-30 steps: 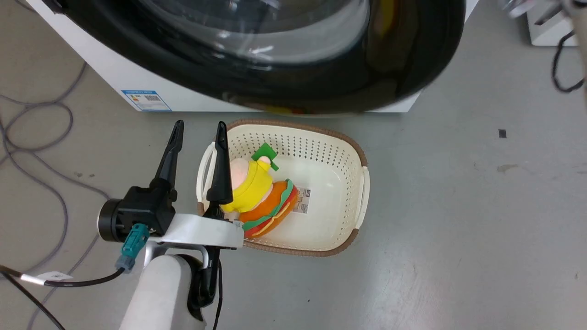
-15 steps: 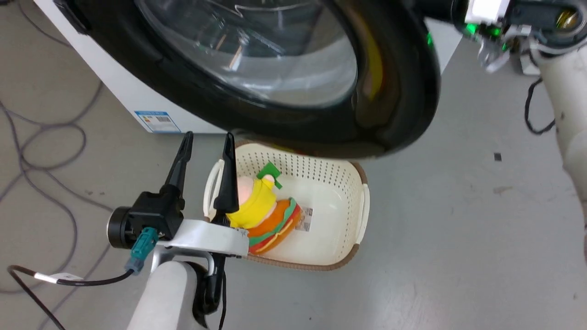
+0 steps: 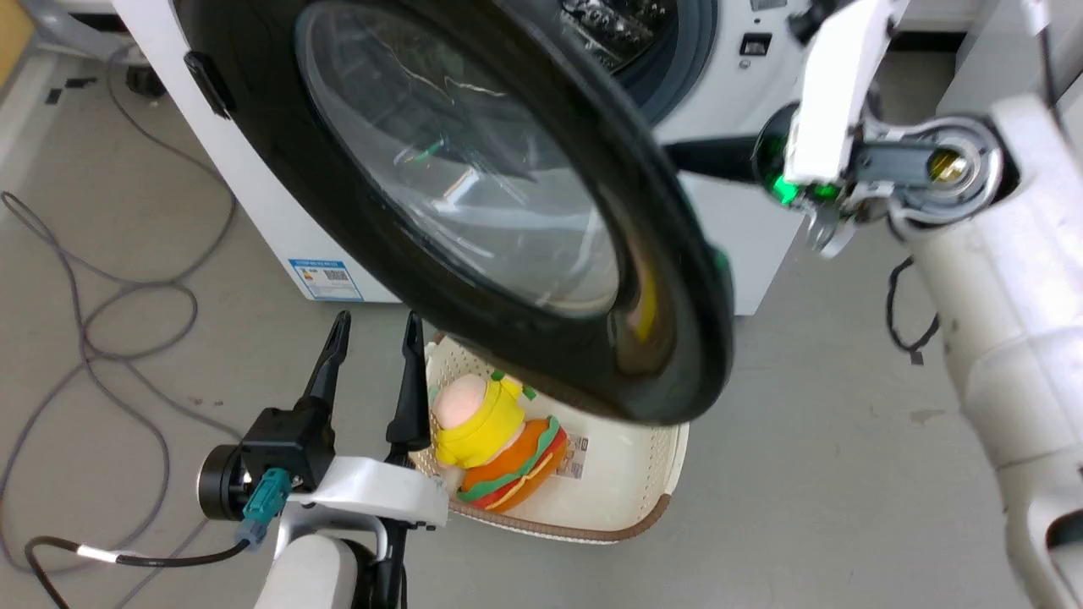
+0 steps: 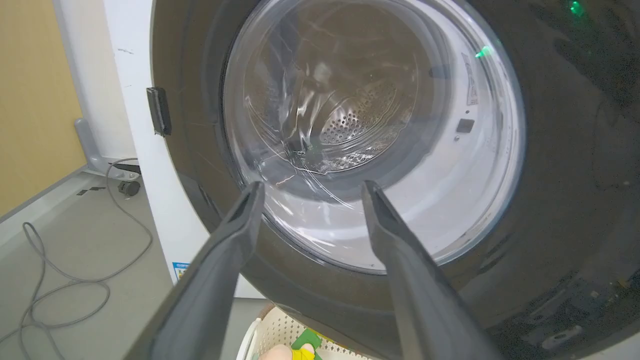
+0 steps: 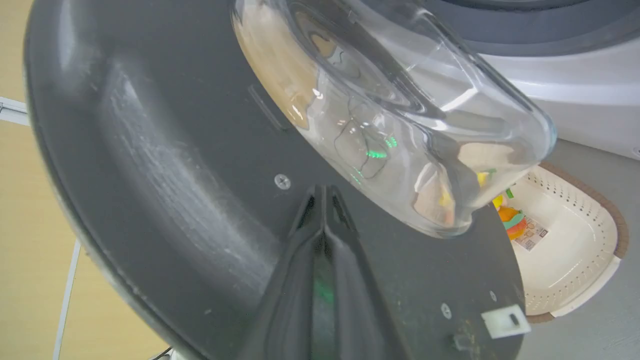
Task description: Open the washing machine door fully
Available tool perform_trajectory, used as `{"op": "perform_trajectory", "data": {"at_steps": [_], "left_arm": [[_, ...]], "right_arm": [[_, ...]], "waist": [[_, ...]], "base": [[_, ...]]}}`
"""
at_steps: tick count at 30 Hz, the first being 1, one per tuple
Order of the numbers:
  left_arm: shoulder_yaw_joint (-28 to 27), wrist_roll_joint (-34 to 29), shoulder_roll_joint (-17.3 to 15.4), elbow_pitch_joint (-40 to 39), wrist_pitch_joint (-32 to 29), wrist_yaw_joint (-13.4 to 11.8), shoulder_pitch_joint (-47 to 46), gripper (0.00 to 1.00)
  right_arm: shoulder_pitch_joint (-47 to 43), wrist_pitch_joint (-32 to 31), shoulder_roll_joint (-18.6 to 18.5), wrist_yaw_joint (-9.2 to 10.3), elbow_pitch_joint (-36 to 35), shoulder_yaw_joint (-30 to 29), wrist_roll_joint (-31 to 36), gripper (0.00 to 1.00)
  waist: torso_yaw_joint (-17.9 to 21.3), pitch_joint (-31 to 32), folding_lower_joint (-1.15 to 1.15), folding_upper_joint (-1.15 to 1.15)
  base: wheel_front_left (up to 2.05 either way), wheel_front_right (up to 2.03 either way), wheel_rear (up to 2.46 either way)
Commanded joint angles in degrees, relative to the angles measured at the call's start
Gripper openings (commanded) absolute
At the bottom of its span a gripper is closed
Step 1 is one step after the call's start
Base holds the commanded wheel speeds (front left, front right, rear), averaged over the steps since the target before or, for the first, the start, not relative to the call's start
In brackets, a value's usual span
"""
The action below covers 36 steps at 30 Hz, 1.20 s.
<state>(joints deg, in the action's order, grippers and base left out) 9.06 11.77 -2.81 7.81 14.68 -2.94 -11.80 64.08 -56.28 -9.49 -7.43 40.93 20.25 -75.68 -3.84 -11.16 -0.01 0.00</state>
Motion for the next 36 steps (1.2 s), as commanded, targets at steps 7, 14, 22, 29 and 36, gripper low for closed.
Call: {"op": "perform_trajectory", "data": {"at_steps": [7, 14, 22, 29, 36], "left_arm": [[-0.7, -0.7, -0.1, 0.1, 0.3, -0.2, 2.2, 1.00], [-1.2, -0.9, -0.1, 0.2, 0.3, -0.1, 2.8, 1.00], [-0.9, -1.0, -0.1, 0.3, 0.3, -0.2, 3.1, 1.00], [-1.2, -0.8, -0.1, 0.3, 0.3, -0.3, 3.2, 1.00], [-2.3, -1.4, -0.1, 1.1, 0.3, 0.2, 3.9, 1.00]], "right_arm": [[-5.7, -2.3, 2.3, -0.06, -4.6, 0.4, -1.2, 0.00], [-9.9, -4.6, 3.6, -0.06, -9.3, 0.8, -2.4, 0.00], [-16.2, -2.0, 3.8, -0.06, -15.7, -0.7, -2.6, 0.00], [-26.8, 13.1, 3.5, -0.06, -23.1, -7.3, -1.0, 1.00], [-39.5, 31.9, 4.2, -0.06, -27.5, -15.1, 3.6, 1.00]], "waist": [[0.0, 1.5, 0.01, 0.00], [0.0, 1.7, 0.01, 0.00], [0.1, 2.2, 0.01, 0.00], [0.9, 2.6, 0.01, 0.00], [2.4, 3.9, 0.01, 0.00]], "base": [[0.00, 0.00, 0.00], [0.00, 0.00, 0.00], [0.00, 0.00, 0.00], [0.00, 0.00, 0.00], [0.00, 0.00, 0.00]]}}
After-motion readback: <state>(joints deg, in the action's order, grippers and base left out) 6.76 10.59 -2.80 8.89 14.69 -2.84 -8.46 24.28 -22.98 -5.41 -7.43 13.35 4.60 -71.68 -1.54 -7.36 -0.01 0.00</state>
